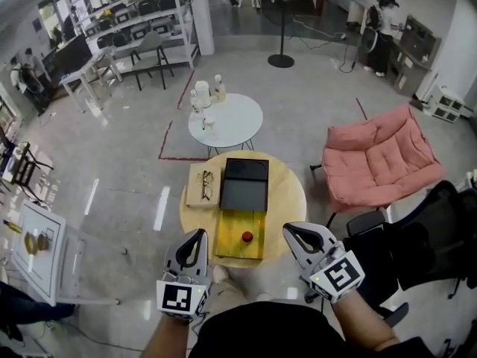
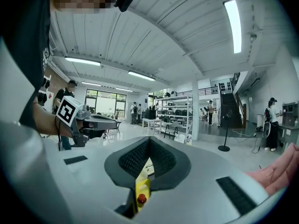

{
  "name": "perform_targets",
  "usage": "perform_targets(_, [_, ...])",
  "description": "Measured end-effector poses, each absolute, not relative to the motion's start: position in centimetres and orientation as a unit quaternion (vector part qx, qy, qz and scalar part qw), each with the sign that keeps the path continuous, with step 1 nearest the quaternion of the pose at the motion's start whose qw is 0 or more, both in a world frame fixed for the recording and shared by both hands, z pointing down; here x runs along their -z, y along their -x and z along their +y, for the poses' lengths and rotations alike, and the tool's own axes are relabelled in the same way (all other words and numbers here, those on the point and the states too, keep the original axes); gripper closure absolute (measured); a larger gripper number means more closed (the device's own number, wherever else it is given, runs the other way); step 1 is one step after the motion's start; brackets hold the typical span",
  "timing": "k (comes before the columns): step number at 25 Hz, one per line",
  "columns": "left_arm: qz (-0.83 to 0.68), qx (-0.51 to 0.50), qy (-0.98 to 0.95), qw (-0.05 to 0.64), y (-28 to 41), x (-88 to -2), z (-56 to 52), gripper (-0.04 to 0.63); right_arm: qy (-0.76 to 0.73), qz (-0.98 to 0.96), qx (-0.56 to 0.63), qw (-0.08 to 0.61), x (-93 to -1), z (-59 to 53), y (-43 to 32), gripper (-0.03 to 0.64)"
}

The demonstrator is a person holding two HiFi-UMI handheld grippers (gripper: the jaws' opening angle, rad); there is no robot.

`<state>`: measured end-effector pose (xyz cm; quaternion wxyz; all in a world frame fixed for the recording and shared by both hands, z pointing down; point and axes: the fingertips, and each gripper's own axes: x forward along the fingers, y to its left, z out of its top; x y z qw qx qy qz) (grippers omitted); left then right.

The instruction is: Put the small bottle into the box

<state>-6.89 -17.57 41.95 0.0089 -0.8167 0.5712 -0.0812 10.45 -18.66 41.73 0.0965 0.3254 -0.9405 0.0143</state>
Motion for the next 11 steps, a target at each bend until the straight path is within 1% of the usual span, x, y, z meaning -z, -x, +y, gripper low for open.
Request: perform_targets(11, [0.583, 0.084, 0.808, 0.025, 6.8, -41.1, -15.0, 0.578, -0.417, -0.906, -0.001, 0.073, -40.3, -18.0, -16.2, 0.603])
